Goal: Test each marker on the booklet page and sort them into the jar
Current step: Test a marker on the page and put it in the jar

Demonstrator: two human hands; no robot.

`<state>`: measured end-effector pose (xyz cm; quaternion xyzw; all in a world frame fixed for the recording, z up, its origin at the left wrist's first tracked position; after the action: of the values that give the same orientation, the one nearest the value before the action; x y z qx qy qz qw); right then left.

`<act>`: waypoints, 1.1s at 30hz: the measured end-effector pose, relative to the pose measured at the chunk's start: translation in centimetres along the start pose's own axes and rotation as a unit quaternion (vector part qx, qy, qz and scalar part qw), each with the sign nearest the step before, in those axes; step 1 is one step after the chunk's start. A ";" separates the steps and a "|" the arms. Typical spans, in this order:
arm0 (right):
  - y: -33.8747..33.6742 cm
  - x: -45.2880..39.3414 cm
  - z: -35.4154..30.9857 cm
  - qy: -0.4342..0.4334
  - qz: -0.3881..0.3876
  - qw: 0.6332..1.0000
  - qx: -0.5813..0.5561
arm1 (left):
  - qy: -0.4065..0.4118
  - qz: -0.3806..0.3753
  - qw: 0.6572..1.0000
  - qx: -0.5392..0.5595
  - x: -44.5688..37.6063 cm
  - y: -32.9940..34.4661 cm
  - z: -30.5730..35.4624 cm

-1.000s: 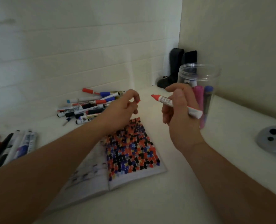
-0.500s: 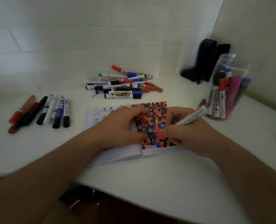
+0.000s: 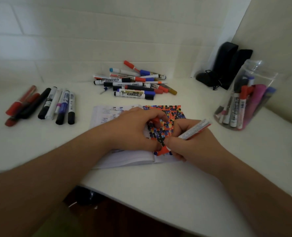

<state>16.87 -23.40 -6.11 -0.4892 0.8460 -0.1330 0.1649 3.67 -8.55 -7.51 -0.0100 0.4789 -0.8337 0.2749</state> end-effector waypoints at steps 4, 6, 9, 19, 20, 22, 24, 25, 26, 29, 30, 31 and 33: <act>0.3 -0.1 0.0 -0.004 -0.002 1.000 -0.001 | 0.007 0.006 1.000 0.000 -0.1 0.0 -0.2; 0.3 -0.2 0.1 -0.007 -0.004 1.000 0.005 | 0.007 0.004 1.000 -0.001 0.0 0.1 -0.2; 0.3 -0.1 0.1 -0.019 -0.009 1.000 0.021 | 0.013 0.007 1.000 -0.001 0.0 0.0 -0.1; 0.2 -0.2 0.1 0.001 -0.016 1.000 -0.004 | 0.012 0.002 1.000 0.003 -0.2 0.1 -0.3; 0.2 -0.1 0.0 -0.006 -0.020 1.000 0.001 | 0.012 0.001 1.000 0.002 -0.1 0.1 -0.2; 0.4 -0.1 -0.1 -0.021 -0.026 0.999 0.018 | 0.012 0.000 1.000 0.000 -0.1 0.1 -0.2; 0.4 -0.1 -0.1 -0.033 -0.023 0.999 0.031 | 0.014 0.002 1.000 -0.003 -0.1 0.1 -0.2; 0.4 -0.1 -0.1 -0.039 -0.021 0.998 0.035 | 0.015 0.004 1.000 -0.004 -0.1 0.1 -0.2; 0.4 -0.1 -0.2 -0.042 -0.019 0.998 0.038 | 0.016 0.005 1.000 -0.004 -0.2 0.1 -0.2; 0.2 -0.3 0.0 -0.025 -0.011 0.999 0.021 | 0.013 0.003 1.000 -0.001 -0.2 0.2 -0.3; 0.2 -0.3 0.1 -0.013 -0.008 1.000 0.008 | 0.011 0.002 1.000 0.001 -0.2 0.2 -0.3; 0.2 -0.3 0.2 -0.005 -0.007 1.000 0.000 | 0.010 0.001 1.000 0.002 -0.2 0.2 -0.3; 0.3 -0.3 0.3 -0.006 -0.006 1.000 0.001 | 0.009 0.001 1.000 0.005 -0.2 0.2 -0.3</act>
<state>16.87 -22.98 -6.47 -0.4953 0.8417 -0.1322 0.1694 3.80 -8.33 -7.73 -0.0008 0.4774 -0.8358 0.2711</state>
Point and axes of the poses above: each hand's wrist, its own x-axis away from the middle knuckle, its own y-axis out of the palm, z = x × y, the point moved 2 cm from there along -x, towards the middle knuckle, and after that the axes turned 9 degrees about z, right-handed, at the moved point
